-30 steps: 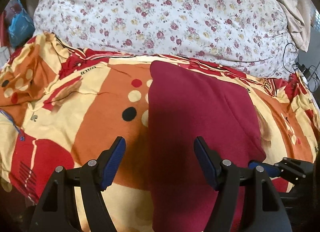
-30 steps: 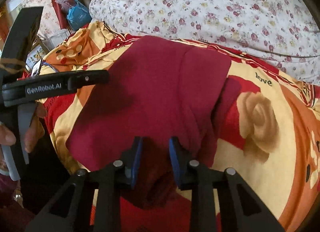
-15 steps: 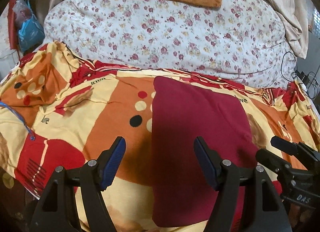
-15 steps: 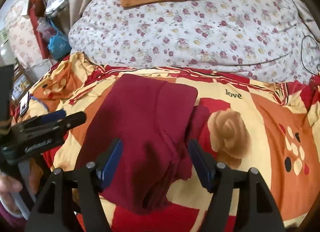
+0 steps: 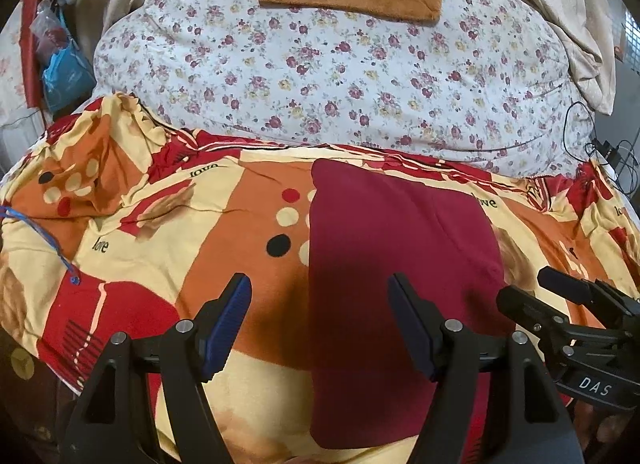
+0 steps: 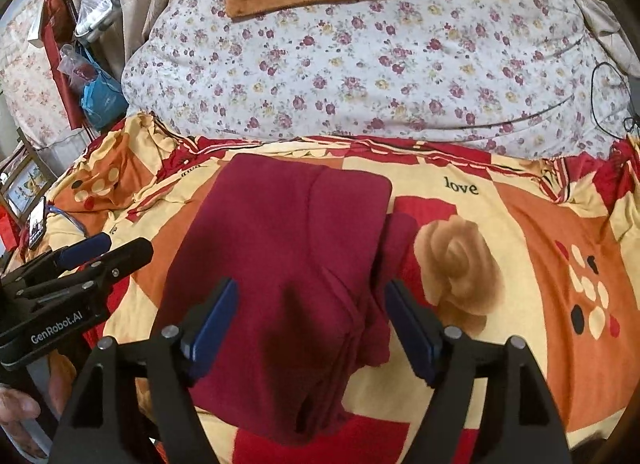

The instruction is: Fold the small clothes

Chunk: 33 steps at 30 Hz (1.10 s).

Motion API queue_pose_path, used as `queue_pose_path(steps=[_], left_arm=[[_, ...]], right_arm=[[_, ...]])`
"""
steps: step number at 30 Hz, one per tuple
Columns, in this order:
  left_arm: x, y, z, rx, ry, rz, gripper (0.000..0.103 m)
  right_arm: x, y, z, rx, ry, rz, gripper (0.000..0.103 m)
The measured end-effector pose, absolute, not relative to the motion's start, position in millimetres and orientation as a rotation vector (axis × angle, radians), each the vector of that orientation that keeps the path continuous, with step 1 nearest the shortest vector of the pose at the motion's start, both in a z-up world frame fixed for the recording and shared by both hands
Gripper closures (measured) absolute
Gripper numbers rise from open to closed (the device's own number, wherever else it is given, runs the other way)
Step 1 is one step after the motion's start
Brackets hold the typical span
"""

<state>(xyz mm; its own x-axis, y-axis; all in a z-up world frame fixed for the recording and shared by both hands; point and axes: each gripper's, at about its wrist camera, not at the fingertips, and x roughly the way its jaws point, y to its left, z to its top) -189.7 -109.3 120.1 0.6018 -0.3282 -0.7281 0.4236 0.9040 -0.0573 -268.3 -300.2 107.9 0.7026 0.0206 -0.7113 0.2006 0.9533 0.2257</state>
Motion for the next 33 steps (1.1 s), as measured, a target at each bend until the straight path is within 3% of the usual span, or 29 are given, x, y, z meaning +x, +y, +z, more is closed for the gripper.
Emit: queue_pose_path(steps=[33], left_arm=[[-180, -108, 108, 0.133, 0.838, -0.432, 0.042]], right_arm=[[-255, -302, 94, 0.332, 0.836, -0.122, 0.022]])
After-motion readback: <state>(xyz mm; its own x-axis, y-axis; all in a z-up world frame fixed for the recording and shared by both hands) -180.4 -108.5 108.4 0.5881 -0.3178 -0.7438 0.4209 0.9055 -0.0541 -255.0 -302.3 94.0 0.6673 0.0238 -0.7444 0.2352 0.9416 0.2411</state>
